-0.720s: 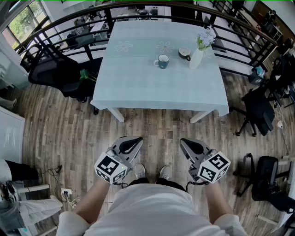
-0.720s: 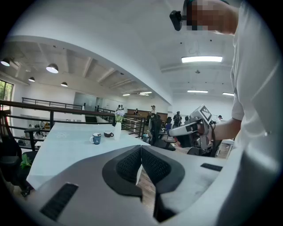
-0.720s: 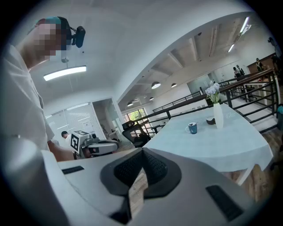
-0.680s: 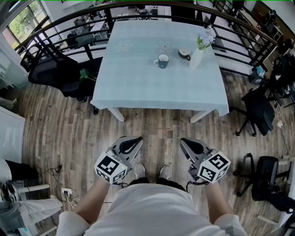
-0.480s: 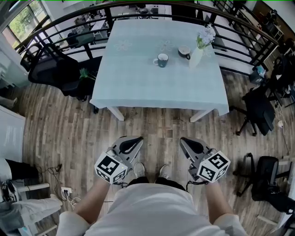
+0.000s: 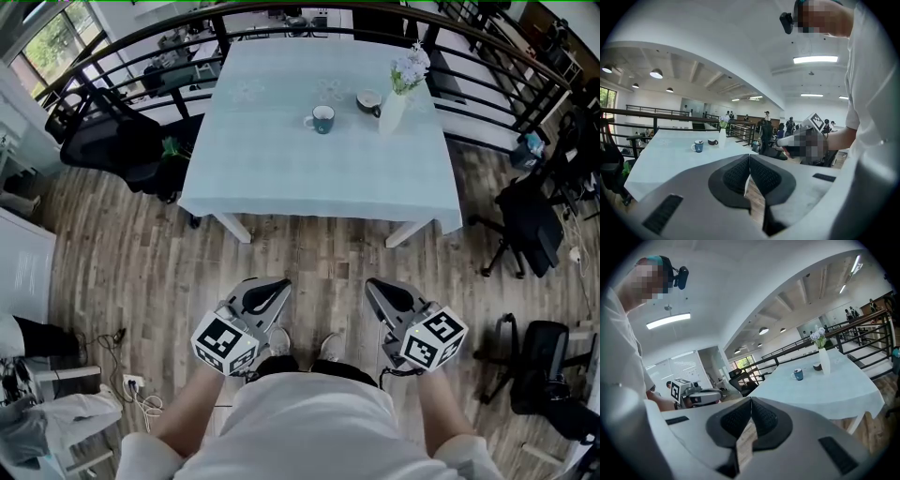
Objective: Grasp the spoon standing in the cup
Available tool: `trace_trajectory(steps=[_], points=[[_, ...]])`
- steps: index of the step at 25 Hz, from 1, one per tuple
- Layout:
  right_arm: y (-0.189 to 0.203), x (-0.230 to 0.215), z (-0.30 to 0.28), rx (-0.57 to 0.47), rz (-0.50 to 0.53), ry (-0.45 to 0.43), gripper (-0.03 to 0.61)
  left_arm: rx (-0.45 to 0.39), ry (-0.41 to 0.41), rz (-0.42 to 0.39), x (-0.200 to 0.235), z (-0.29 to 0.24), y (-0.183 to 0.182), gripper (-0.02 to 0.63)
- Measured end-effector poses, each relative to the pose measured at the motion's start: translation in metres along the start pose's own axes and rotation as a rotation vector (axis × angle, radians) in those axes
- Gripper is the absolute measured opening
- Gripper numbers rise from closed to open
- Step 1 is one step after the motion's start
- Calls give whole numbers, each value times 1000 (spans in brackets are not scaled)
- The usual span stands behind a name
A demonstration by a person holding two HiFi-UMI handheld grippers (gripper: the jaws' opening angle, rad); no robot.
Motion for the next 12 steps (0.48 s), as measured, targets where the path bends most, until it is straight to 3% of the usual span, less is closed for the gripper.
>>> trace_trajectory(steps=[12], points=[[-9, -38, 41, -7, -14, -17, 20, -15, -34, -20, -35, -31, 2, 18]])
Point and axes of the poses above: the fingertips, and each gripper's own axes: z backward along the fingers, x to its left, y out of its underside, the point moved 5 cm from there along z, backward along the fingers, and after that the axes turned 15 degrees about -x, right-handed, at the moved point
